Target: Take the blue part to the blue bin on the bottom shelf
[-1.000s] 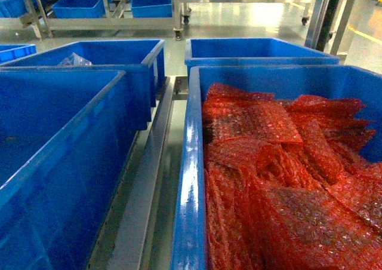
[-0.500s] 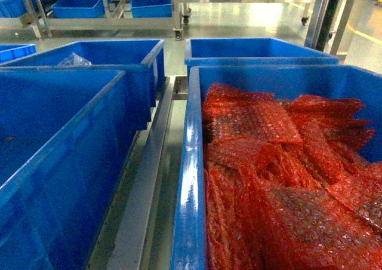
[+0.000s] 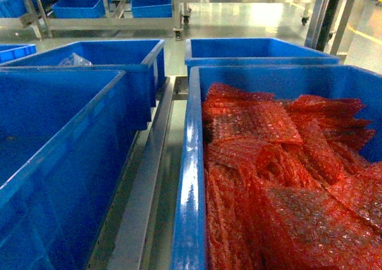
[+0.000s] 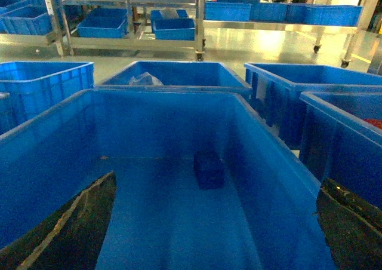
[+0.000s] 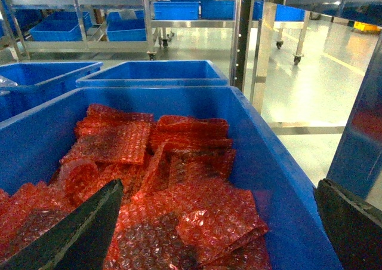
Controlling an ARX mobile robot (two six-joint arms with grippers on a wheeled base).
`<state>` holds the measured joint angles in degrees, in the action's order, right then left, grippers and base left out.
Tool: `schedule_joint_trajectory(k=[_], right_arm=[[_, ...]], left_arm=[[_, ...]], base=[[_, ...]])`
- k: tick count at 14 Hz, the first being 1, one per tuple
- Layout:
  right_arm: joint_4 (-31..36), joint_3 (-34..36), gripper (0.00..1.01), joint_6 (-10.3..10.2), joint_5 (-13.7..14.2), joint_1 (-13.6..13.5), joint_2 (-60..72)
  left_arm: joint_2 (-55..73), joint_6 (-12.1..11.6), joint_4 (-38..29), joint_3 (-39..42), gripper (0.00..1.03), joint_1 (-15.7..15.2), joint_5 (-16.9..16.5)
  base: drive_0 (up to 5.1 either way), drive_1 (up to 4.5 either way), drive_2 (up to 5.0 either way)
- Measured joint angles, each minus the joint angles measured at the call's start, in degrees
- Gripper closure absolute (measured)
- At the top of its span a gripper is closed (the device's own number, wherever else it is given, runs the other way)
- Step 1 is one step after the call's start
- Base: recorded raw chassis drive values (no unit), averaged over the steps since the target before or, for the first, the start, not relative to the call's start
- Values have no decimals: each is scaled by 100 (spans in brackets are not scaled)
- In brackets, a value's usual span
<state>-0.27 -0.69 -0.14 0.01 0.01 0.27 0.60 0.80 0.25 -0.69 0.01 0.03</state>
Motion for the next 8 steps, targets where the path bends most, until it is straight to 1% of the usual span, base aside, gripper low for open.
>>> schedule_joint_trajectory(k=[1, 8], right_arm=[[0, 0, 3, 0, 0, 0, 0], [0, 0, 3, 0, 0, 0, 0]], left_arm=[[0, -2, 0, 0, 5, 0, -2], [0, -2, 0, 0, 5, 0, -2]], base=[[0, 0, 0], [0, 0, 0]])
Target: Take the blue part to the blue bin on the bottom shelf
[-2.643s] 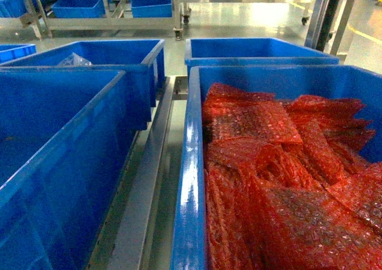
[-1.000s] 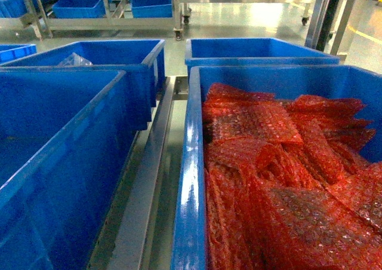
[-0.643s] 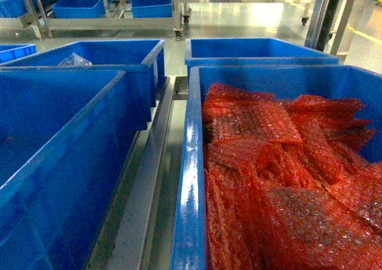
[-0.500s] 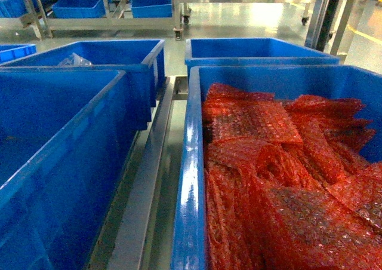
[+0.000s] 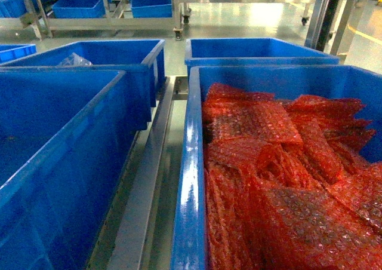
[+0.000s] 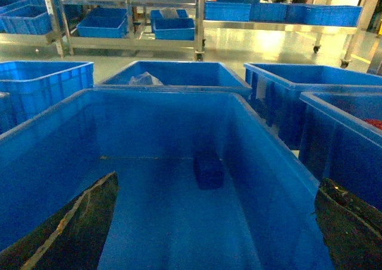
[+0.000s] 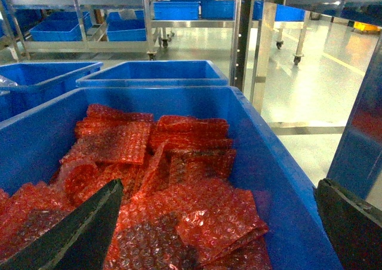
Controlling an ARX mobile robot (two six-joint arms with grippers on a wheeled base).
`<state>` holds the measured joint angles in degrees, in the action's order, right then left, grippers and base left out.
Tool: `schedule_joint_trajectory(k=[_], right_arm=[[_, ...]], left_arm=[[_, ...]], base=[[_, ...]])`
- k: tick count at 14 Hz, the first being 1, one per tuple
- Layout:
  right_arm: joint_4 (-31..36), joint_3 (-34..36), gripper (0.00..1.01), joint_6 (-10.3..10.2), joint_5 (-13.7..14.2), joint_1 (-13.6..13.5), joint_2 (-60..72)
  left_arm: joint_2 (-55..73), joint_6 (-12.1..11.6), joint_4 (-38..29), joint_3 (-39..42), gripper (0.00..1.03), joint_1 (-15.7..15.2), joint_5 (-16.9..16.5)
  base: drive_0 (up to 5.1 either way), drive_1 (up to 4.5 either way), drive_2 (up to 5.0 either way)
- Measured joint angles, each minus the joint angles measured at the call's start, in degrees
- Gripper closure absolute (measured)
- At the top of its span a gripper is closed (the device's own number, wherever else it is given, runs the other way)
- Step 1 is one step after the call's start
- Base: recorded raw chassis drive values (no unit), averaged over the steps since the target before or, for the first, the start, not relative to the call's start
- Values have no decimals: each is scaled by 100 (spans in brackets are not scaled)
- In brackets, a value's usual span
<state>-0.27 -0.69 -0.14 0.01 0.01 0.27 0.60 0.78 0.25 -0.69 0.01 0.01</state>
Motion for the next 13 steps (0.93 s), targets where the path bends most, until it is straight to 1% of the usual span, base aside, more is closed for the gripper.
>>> schedule_joint_trajectory(k=[13], right_arm=[[0, 0, 3, 0, 0, 0, 0]], left_arm=[[0, 0, 0, 0, 5, 0, 0]], base=[[0, 0, 0]])
